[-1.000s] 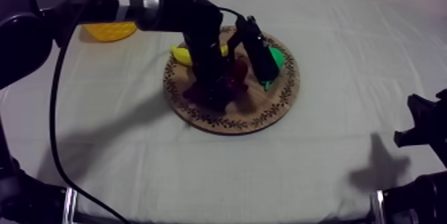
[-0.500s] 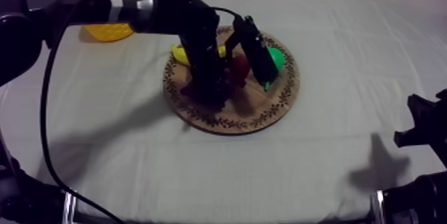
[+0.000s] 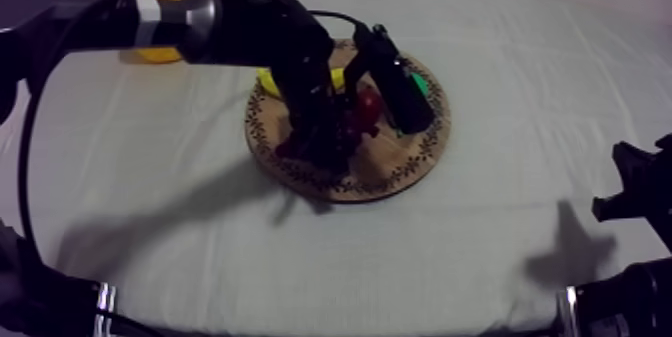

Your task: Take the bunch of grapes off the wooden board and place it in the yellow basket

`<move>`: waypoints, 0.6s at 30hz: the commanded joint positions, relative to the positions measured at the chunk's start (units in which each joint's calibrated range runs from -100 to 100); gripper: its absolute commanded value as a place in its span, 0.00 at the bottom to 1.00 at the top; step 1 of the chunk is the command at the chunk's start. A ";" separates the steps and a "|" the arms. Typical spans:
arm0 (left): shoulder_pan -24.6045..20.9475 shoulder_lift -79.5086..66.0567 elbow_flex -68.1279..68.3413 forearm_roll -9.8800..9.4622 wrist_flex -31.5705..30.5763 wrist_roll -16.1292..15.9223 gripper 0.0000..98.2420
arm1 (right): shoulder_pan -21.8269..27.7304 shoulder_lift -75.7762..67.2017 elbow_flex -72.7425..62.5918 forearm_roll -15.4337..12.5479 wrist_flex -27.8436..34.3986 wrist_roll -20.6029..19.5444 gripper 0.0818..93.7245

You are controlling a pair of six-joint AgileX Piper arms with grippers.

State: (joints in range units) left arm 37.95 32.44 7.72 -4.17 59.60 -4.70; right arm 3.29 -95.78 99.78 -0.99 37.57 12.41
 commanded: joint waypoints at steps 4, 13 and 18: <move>1.60 -6.21 1.96 -0.12 -0.15 1.68 0.51 | 0.00 0.02 -0.01 -0.01 0.01 0.02 0.00; 0.20 -19.35 4.86 -0.15 -0.65 3.20 0.53 | 0.00 0.02 -0.01 -0.01 0.01 0.02 0.00; -3.12 -26.26 8.94 -0.19 -0.73 3.65 0.53 | 0.00 0.02 -0.01 -0.01 0.01 0.02 0.00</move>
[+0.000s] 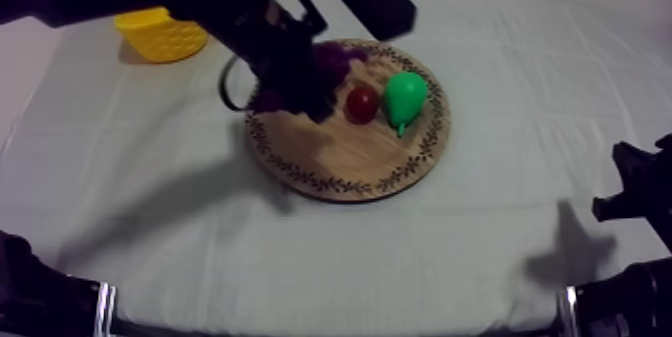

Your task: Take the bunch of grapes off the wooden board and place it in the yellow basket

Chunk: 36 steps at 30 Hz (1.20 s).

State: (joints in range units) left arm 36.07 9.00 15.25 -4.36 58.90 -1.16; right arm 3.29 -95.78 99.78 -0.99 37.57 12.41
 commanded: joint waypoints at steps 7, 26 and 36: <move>-7.11 -10.95 12.79 0.19 -2.88 0.67 0.54 | 0.00 0.02 -0.01 -0.01 0.01 0.02 0.00; -24.43 -14.30 10.04 0.84 -1.07 -2.28 0.54 | 0.00 0.02 -0.01 -0.01 0.01 0.02 0.00; -30.83 -5.98 -8.23 3.76 0.85 0.17 0.54 | 0.00 0.02 -0.01 -0.01 0.01 0.02 0.00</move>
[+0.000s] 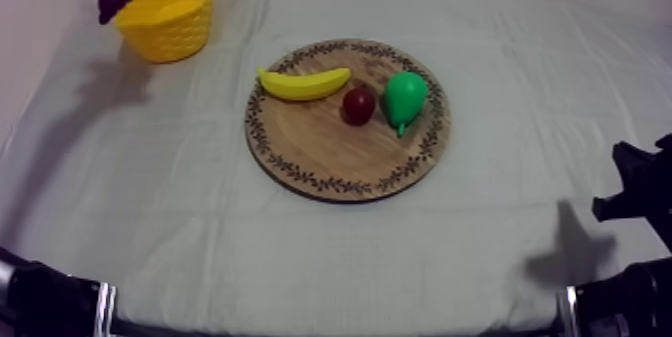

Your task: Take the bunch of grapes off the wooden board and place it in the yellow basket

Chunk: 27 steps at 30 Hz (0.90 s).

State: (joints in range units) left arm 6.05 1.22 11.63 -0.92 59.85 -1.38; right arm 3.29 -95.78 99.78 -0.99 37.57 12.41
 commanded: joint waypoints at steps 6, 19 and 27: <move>-2.34 10.50 -16.11 1.16 0.68 3.00 0.56 | 0.00 0.02 -0.01 -0.01 0.01 0.02 0.00; -4.29 31.85 -40.22 1.36 7.05 4.63 0.59 | 0.00 0.02 -0.01 -0.01 0.01 0.02 0.00; -4.65 44.58 -53.82 1.73 10.41 4.76 0.60 | 0.00 0.02 -0.01 -0.01 0.01 0.02 0.00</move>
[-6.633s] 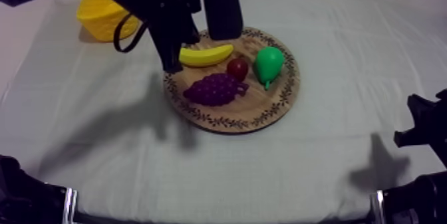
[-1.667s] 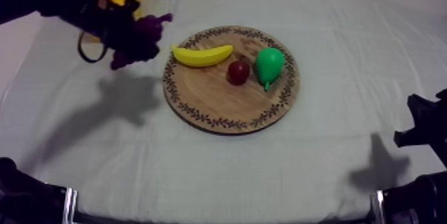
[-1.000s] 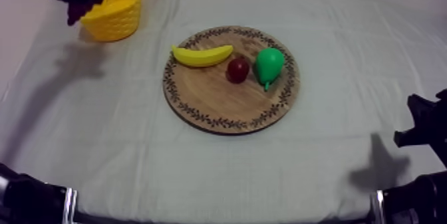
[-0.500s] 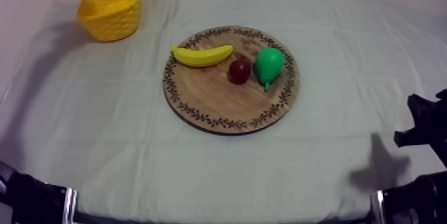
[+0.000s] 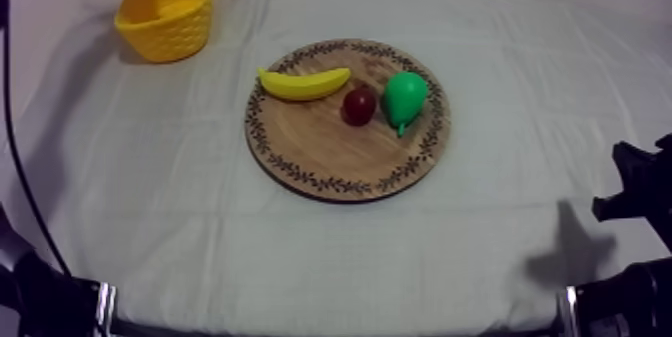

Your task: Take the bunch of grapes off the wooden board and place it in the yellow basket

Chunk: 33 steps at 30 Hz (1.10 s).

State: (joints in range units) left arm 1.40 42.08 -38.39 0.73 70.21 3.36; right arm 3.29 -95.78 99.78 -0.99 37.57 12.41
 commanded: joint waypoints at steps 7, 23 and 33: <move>0.05 11.53 -9.89 1.22 0.30 0.23 0.60 | 0.00 0.02 -0.01 -0.01 0.01 0.02 0.00; 0.55 12.49 -3.98 2.07 -5.01 0.31 0.85 | 0.00 0.02 -0.01 -0.01 0.01 0.02 0.00; 1.20 6.47 5.17 2.15 -11.97 0.11 0.98 | 0.00 0.02 -0.01 -0.01 0.01 0.02 0.00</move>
State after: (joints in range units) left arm 2.59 49.32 -34.77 2.85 58.78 3.45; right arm 3.29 -95.78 99.78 -0.99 37.60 12.41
